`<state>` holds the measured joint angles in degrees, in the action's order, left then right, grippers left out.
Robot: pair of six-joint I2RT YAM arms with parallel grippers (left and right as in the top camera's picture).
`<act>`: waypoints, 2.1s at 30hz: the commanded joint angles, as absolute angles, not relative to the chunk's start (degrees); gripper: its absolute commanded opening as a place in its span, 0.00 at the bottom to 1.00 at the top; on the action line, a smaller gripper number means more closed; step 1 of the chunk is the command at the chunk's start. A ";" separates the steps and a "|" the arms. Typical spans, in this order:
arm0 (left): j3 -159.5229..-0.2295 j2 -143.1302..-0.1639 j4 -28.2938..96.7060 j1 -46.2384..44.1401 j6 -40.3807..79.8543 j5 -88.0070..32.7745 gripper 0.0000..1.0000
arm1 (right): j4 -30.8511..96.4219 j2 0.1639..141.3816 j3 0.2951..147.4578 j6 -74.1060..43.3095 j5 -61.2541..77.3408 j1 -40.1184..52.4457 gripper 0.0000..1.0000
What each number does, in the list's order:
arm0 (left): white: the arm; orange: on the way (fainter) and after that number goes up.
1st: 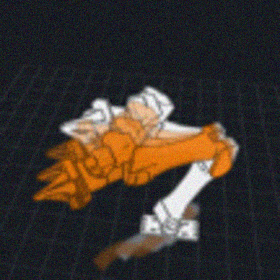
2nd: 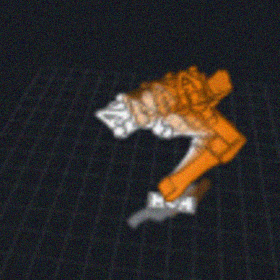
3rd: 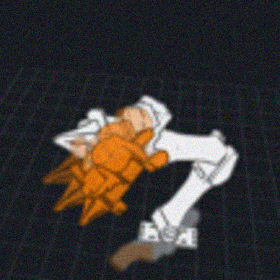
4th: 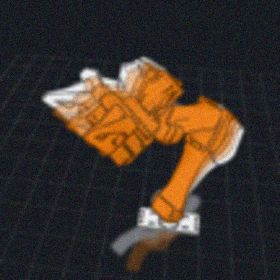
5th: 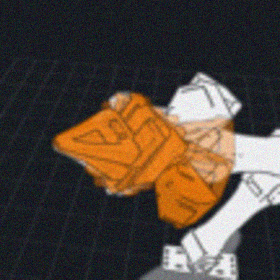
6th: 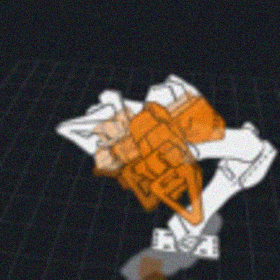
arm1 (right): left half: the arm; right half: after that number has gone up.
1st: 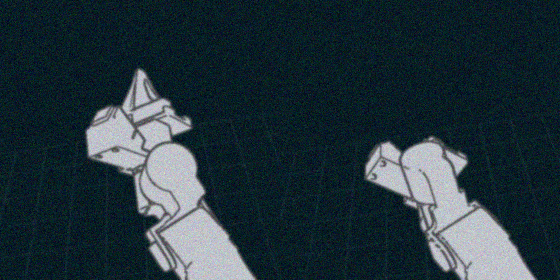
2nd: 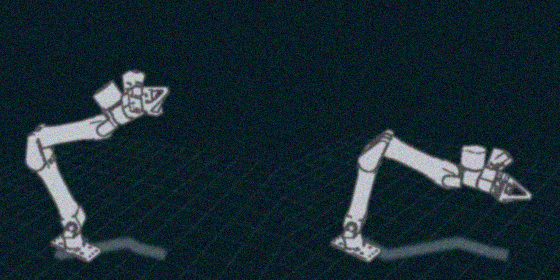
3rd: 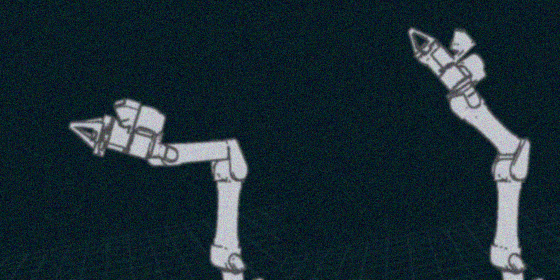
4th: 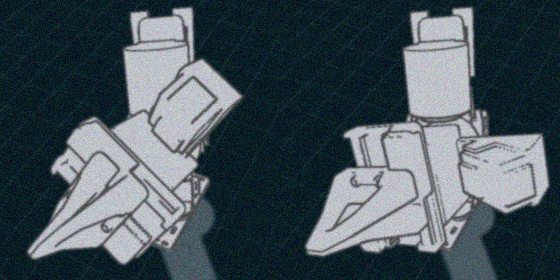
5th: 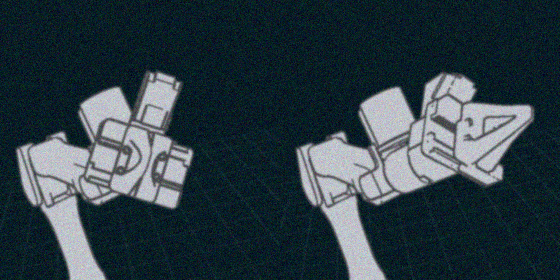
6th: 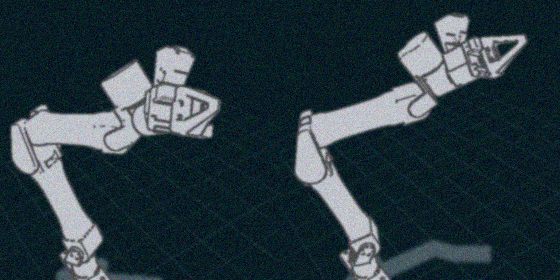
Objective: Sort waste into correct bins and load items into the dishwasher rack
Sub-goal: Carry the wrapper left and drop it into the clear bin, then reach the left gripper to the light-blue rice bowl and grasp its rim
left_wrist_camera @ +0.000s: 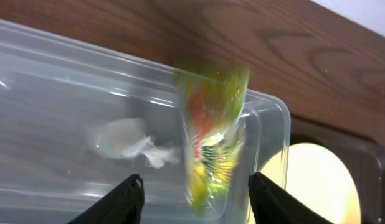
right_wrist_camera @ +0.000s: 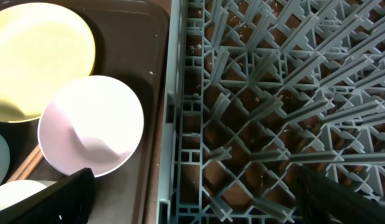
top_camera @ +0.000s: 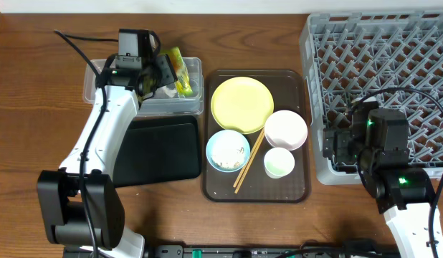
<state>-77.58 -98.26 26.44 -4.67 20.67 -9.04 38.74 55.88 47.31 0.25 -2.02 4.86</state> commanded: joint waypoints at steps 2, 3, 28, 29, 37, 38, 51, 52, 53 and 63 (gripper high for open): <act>-77.47 -97.71 27.40 -4.89 21.32 -9.85 0.60 | 38.76 55.72 48.73 -0.38 -2.55 5.61 0.99; -77.47 -97.49 27.77 -5.19 21.30 -9.82 0.60 | 38.76 55.72 48.73 -0.38 -2.55 5.61 0.99; -76.01 -99.72 45.98 -39.35 12.10 -9.78 0.58 | 39.24 55.75 48.73 -0.40 -2.52 5.61 0.99; -76.01 -100.51 45.91 -40.14 12.97 -9.76 0.58 | 39.24 55.75 48.73 -0.40 -2.50 5.61 0.99; -76.01 -107.94 44.31 -42.83 15.35 -9.78 0.52 | 39.29 55.75 48.73 -0.40 -1.80 5.61 0.99; -76.01 -108.60 44.01 -42.85 15.35 -9.80 0.50 | 39.29 55.75 48.73 -0.38 -1.67 5.61 0.99; -76.01 -111.83 43.59 -42.96 15.35 -9.78 0.15 | 39.31 55.75 48.73 -0.40 -1.67 5.61 0.99; -76.01 -111.83 43.64 -42.96 15.35 -9.80 0.12 | 39.31 55.75 48.73 -0.40 -1.67 5.61 0.99; -76.01 -111.83 43.66 -42.96 15.35 -9.80 0.09 | 39.35 55.75 48.73 -0.38 -1.67 5.61 0.99; -76.64 -108.75 45.98 -42.94 16.60 -9.80 0.06 | 39.53 55.75 48.73 -0.38 -1.69 5.61 0.99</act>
